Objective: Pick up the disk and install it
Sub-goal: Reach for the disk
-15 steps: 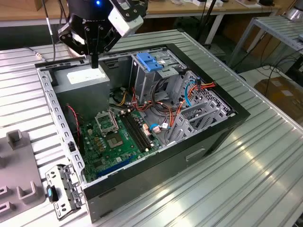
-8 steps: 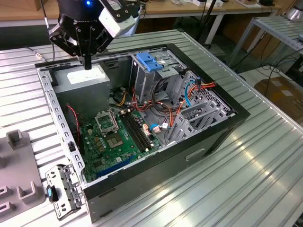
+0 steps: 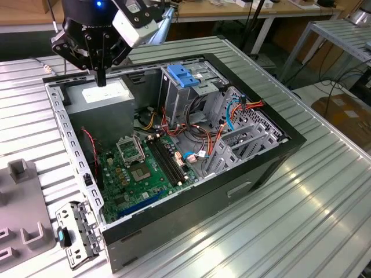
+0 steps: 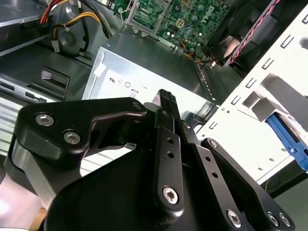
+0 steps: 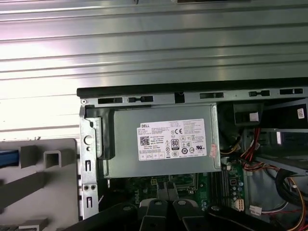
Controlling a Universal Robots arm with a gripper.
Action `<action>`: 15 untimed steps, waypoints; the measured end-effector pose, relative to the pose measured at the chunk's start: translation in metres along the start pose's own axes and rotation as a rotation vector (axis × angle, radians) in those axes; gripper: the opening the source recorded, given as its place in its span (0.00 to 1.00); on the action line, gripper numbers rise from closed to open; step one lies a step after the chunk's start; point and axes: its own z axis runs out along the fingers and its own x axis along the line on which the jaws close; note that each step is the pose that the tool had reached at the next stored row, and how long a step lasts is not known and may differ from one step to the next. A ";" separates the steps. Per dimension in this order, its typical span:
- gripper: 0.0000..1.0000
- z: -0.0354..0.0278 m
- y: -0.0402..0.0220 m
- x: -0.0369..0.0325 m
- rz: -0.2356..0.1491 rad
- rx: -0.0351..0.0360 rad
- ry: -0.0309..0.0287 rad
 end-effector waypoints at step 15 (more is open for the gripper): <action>0.11 0.0001 -0.0014 0.0178 0.000 0.0000 0.0000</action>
